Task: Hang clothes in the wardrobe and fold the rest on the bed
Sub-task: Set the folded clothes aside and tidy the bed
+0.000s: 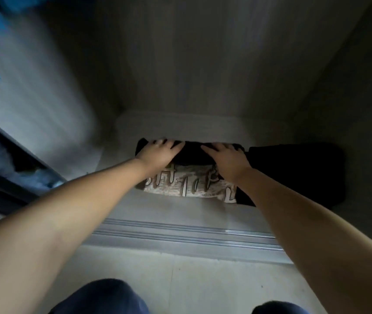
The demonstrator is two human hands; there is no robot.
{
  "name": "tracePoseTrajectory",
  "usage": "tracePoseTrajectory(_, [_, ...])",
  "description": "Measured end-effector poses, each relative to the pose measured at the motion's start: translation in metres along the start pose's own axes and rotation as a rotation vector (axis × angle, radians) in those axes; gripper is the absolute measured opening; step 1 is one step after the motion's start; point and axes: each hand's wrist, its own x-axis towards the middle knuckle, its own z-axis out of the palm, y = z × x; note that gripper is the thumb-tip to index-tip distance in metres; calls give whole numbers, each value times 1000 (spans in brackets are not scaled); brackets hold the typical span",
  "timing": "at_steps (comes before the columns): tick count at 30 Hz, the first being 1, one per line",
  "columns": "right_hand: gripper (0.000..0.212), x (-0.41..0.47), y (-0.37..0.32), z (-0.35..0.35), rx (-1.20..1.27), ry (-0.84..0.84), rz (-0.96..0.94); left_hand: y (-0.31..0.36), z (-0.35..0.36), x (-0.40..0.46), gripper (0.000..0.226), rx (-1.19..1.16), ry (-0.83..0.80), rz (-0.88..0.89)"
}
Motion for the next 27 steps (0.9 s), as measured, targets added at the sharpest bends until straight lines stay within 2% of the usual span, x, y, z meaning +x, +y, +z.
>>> tracePoseTrajectory(4, [90, 37, -1, 43, -19, 48, 79, -4, 52, 32, 84, -18, 78, -78])
tracePoseTrajectory(6, [92, 41, -6, 73, -9, -17, 115, 7, 83, 34, 89, -71, -10, -88])
tracePoseTrajectory(10, [82, 32, -21, 128, 42, -145, 129, 34, 140, 17, 88, -251, -207, -111])
tracePoseTrajectory(14, [81, 28, -27, 147, 68, -204, 90, 40, 157, 7, 109, -390, -339, -102])
tracePoseTrajectory(18, [74, 34, -17, 119, 137, -407, 75, 31, 124, 15, 102, -322, -534, -90])
tracePoseTrajectory(20, [66, 26, -12, 87, 213, -432, 90, 31, 88, 17, 91, -251, -561, -101])
tracePoseTrajectory(24, [52, -25, -7, 13, 286, -301, 170, 67, -5, -3, 73, -310, -361, -128])
tracePoseTrajectory(27, [43, -72, -2, -46, 327, -297, 237, 94, -82, -31, 69, -586, -319, -110])
